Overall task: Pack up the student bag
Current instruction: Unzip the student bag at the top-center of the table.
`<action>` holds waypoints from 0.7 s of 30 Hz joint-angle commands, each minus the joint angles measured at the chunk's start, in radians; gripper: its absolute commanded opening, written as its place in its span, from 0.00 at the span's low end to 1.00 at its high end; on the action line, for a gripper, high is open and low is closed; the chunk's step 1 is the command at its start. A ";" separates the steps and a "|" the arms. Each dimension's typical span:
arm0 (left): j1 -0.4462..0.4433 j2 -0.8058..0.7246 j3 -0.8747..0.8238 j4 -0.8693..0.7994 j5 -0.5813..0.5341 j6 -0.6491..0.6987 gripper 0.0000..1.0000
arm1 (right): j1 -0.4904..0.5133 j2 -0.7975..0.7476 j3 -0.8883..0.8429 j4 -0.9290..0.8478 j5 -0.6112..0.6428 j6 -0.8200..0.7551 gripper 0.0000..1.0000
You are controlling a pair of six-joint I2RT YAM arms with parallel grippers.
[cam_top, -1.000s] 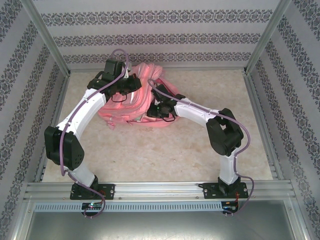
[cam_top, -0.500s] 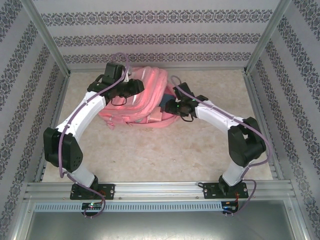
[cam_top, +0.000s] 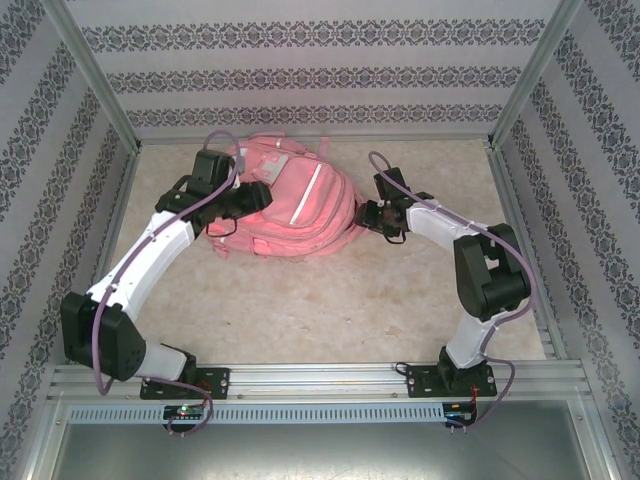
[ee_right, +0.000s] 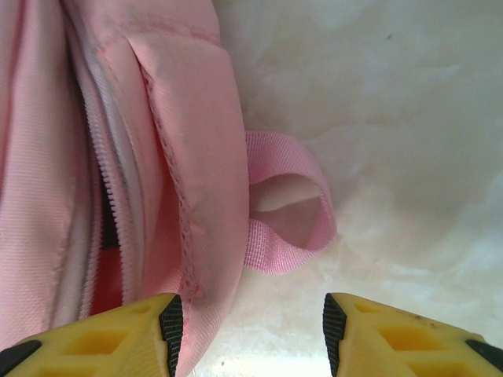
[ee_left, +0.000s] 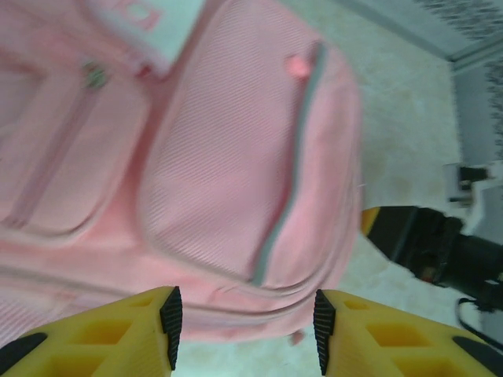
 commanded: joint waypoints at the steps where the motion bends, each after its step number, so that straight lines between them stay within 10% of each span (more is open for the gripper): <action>1: 0.051 -0.066 -0.129 -0.030 -0.091 -0.051 0.49 | 0.015 0.019 0.034 0.037 -0.055 0.004 0.53; 21: 0.194 0.005 -0.496 0.392 0.007 -0.327 0.48 | 0.246 -0.210 -0.137 0.091 0.110 -0.004 0.53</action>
